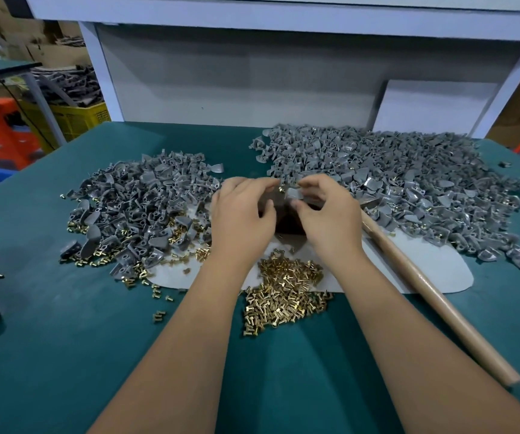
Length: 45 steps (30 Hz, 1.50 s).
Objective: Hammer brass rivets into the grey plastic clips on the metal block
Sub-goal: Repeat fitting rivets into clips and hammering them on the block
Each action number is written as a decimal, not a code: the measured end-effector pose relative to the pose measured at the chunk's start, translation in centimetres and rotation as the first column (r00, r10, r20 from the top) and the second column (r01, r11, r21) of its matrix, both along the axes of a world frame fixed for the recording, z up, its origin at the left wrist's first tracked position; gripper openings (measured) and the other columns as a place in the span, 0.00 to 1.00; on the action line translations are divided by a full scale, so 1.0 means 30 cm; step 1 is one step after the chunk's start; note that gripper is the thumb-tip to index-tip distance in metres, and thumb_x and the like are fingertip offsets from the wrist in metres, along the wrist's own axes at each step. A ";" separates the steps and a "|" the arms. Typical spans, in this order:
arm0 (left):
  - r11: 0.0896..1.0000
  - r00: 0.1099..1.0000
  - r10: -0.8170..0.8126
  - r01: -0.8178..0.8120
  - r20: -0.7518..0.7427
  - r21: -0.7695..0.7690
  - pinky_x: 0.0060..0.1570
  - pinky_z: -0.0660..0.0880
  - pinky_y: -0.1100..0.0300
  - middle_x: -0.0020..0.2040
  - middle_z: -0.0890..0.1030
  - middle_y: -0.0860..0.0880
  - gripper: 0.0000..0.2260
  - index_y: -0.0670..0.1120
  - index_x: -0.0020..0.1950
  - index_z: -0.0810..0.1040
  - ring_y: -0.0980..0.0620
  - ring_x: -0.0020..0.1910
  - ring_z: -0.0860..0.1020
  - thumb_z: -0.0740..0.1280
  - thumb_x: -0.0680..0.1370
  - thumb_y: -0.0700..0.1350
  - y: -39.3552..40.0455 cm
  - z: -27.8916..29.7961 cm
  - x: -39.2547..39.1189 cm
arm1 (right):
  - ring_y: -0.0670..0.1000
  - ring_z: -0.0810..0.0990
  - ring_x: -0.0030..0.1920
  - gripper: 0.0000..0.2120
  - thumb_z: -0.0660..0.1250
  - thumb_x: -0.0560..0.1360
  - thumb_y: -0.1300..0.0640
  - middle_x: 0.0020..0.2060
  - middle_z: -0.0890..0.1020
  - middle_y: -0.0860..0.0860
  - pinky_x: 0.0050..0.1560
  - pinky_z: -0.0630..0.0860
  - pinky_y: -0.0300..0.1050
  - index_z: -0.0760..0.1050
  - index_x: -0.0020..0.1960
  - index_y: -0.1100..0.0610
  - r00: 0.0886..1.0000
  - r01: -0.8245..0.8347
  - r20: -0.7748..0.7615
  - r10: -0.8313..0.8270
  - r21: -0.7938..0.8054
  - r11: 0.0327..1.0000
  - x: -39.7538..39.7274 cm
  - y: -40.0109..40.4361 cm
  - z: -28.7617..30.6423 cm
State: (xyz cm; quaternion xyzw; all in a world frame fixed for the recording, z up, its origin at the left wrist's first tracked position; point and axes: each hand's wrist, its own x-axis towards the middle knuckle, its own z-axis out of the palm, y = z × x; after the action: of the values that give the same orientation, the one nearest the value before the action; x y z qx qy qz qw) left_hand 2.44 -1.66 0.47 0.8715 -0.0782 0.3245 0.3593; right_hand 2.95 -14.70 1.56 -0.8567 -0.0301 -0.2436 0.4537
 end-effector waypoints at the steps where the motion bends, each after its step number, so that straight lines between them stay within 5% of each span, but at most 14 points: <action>1: 1.000 1.000 -0.025 0.025 -0.009 0.005 0.59 0.63 0.54 0.50 0.78 0.58 0.17 0.51 0.61 0.81 0.51 0.61 0.70 0.68 0.74 0.38 -0.008 0.000 -0.001 | 0.43 0.79 0.49 0.11 0.71 0.72 0.59 0.44 0.82 0.42 0.54 0.77 0.50 0.76 0.47 0.44 1.000 0.000 0.002 0.000 0.016 1.000 0.003 -0.001 0.000; 5: 0.996 0.997 -0.070 0.068 -0.026 -0.058 0.58 0.62 0.55 0.45 0.67 0.72 0.17 0.53 0.61 0.81 0.61 0.55 0.65 0.69 0.74 0.39 -0.025 -0.005 0.001 | 0.45 0.79 0.49 0.05 0.68 0.74 0.57 0.43 0.83 0.43 0.53 0.76 0.52 0.80 0.44 0.47 0.999 -0.027 -0.038 0.028 0.037 0.999 0.011 -0.004 0.004; 12: 0.985 0.994 -0.101 0.095 -0.040 -0.141 0.65 0.68 0.44 0.43 0.70 0.71 0.12 0.55 0.56 0.84 0.53 0.60 0.70 0.72 0.74 0.42 -0.020 -0.004 0.009 | 0.51 0.67 0.58 0.07 0.66 0.76 0.53 0.52 0.81 0.45 0.62 0.62 0.54 0.82 0.44 0.49 0.998 0.005 -0.069 -0.014 -0.124 0.992 0.018 -0.004 0.005; 17: 0.991 0.996 0.021 -0.032 -0.086 -0.133 0.63 0.59 0.56 0.42 0.75 0.64 0.07 0.52 0.53 0.85 0.50 0.63 0.68 0.72 0.75 0.45 -0.012 -0.007 0.021 | 0.52 0.68 0.58 0.09 0.63 0.78 0.51 0.52 0.81 0.45 0.60 0.62 0.51 0.82 0.49 0.49 0.998 0.049 -0.031 -0.054 -0.147 0.988 0.016 -0.006 -0.001; 20: 0.986 0.988 0.094 -0.109 -0.119 -0.128 0.61 0.57 0.55 0.46 0.80 0.56 0.07 0.51 0.54 0.85 0.49 0.64 0.67 0.71 0.76 0.47 -0.006 -0.009 0.022 | 0.50 0.72 0.53 0.11 0.59 0.80 0.53 0.50 0.81 0.47 0.55 0.64 0.46 0.81 0.52 0.51 0.991 0.127 0.078 -0.110 -0.270 0.954 0.009 -0.018 0.015; 23: 0.983 0.982 0.119 -0.138 -0.144 -0.125 0.57 0.54 0.57 0.48 0.78 0.57 0.07 0.53 0.53 0.85 0.50 0.64 0.65 0.70 0.77 0.48 -0.004 -0.013 0.022 | 0.50 0.76 0.44 0.10 0.58 0.80 0.55 0.42 0.82 0.48 0.44 0.69 0.44 0.79 0.49 0.53 0.976 0.052 0.204 0.073 -0.551 0.833 -0.015 -0.033 0.066; 25: 0.981 0.979 0.138 -0.156 -0.151 -0.112 0.56 0.52 0.57 0.52 0.80 0.57 0.07 0.55 0.53 0.84 0.52 0.63 0.62 0.68 0.78 0.49 -0.004 -0.016 0.024 | 0.53 0.78 0.39 0.10 0.58 0.78 0.53 0.36 0.80 0.48 0.35 0.70 0.43 0.77 0.46 0.52 0.973 -0.073 0.101 0.207 -0.719 0.691 -0.035 -0.026 0.103; 29: 0.978 0.973 0.170 -0.186 -0.157 -0.095 0.65 0.55 0.46 0.56 0.80 0.57 0.08 0.56 0.53 0.83 0.52 0.66 0.61 0.66 0.79 0.46 -0.001 -0.017 0.032 | 0.49 0.76 0.34 0.12 0.65 0.72 0.42 0.32 0.77 0.45 0.30 0.68 0.39 0.77 0.40 0.50 0.927 -0.371 -0.277 0.251 -0.772 0.516 -0.059 0.009 0.117; 32: 0.979 0.982 0.154 -0.167 -0.113 -0.120 0.65 0.54 0.47 0.47 0.69 0.68 0.11 0.55 0.53 0.84 0.56 0.63 0.58 0.66 0.78 0.41 -0.012 -0.015 0.021 | 0.50 0.76 0.36 0.10 0.69 0.71 0.44 0.34 0.76 0.46 0.30 0.66 0.41 0.74 0.39 0.49 0.875 -0.483 -0.423 0.238 -0.718 0.502 -0.059 0.024 0.096; 34: 0.980 0.985 0.128 -0.143 -0.112 -0.138 0.66 0.53 0.47 0.45 0.64 0.67 0.12 0.54 0.53 0.84 0.59 0.63 0.58 0.66 0.78 0.39 -0.018 -0.017 0.018 | 0.54 0.77 0.38 0.05 0.68 0.72 0.51 0.35 0.76 0.49 0.32 0.68 0.42 0.74 0.40 0.50 0.863 -0.500 -0.449 0.231 -0.699 0.511 -0.052 0.028 0.088; 38: 0.987 0.985 0.078 -0.099 -0.155 -0.130 0.64 0.53 0.54 0.50 0.81 0.61 0.15 0.57 0.54 0.82 0.57 0.66 0.66 0.63 0.78 0.39 -0.011 -0.018 0.020 | 0.56 0.77 0.39 0.01 0.66 0.70 0.58 0.36 0.77 0.51 0.35 0.75 0.46 0.75 0.40 0.54 0.871 -0.483 -0.426 0.243 -0.661 0.574 -0.041 0.023 0.065; 42: 0.976 0.991 -0.034 0.006 -0.127 -0.216 0.53 0.52 0.61 0.39 0.82 0.62 0.20 0.56 0.49 0.81 0.58 0.62 0.70 0.60 0.72 0.32 -0.021 -0.009 0.003 | 0.54 0.71 0.34 0.08 0.65 0.71 0.55 0.31 0.69 0.48 0.32 0.66 0.44 0.66 0.37 0.51 0.910 -0.413 -0.352 0.219 -0.726 0.550 -0.036 0.011 0.055; 45: 0.971 0.993 -0.009 -0.019 -0.115 -0.239 0.55 0.52 0.61 0.42 0.79 0.63 0.20 0.56 0.46 0.80 0.58 0.60 0.70 0.61 0.71 0.31 -0.027 -0.005 -0.001 | 0.54 0.71 0.34 0.09 0.66 0.72 0.50 0.30 0.68 0.48 0.32 0.66 0.43 0.67 0.38 0.52 0.912 -0.410 -0.342 0.227 -0.744 0.527 -0.038 0.010 0.053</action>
State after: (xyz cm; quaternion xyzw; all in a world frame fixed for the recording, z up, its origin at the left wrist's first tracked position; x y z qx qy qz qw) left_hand 2.41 -2.47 0.34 0.8392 -0.0153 0.2815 0.4651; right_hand 1.80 -14.38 3.15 -0.9670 -0.2470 -0.0275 0.0557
